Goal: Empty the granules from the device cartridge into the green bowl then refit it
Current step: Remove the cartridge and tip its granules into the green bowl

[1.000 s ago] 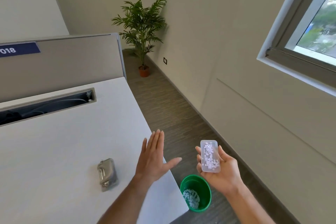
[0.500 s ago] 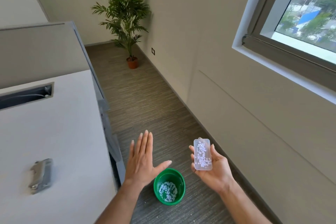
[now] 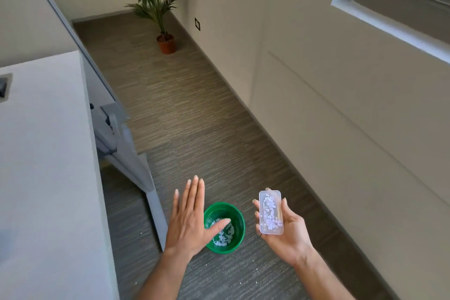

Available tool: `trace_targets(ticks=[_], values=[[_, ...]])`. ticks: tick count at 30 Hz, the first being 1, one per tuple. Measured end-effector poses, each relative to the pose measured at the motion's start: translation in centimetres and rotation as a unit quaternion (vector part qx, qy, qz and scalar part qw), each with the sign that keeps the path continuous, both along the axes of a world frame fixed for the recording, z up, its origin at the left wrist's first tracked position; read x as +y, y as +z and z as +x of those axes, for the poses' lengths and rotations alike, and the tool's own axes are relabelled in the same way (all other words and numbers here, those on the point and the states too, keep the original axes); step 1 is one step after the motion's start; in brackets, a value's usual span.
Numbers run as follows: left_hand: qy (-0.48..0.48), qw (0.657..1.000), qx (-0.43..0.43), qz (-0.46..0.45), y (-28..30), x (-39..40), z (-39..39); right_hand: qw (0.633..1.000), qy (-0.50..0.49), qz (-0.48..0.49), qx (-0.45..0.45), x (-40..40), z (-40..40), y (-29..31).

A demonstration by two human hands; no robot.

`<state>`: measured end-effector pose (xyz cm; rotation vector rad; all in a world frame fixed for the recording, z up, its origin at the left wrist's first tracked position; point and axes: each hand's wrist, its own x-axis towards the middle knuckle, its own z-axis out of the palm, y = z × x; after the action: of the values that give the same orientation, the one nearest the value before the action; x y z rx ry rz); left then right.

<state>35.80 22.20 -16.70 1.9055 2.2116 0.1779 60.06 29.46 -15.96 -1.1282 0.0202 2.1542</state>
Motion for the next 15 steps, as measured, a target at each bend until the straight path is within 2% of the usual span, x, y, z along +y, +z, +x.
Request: trace_targets(ticks=[4,12,15], values=[[-0.008,1.000,0.001,-0.028,-8.1,0.8,-0.8,0.999,0.021,-0.016,-0.027,1.1,-1.4,-8.2],[-0.019,0.997,0.027,-0.063,-26.1,1.2,-3.1,0.992,0.080,-0.028,-0.097,1.9,-4.9,-30.1],[-0.018,0.995,0.033,-0.088,-30.6,1.3,-3.6,0.984,0.118,0.005,-0.131,2.3,-6.1,-36.1]])
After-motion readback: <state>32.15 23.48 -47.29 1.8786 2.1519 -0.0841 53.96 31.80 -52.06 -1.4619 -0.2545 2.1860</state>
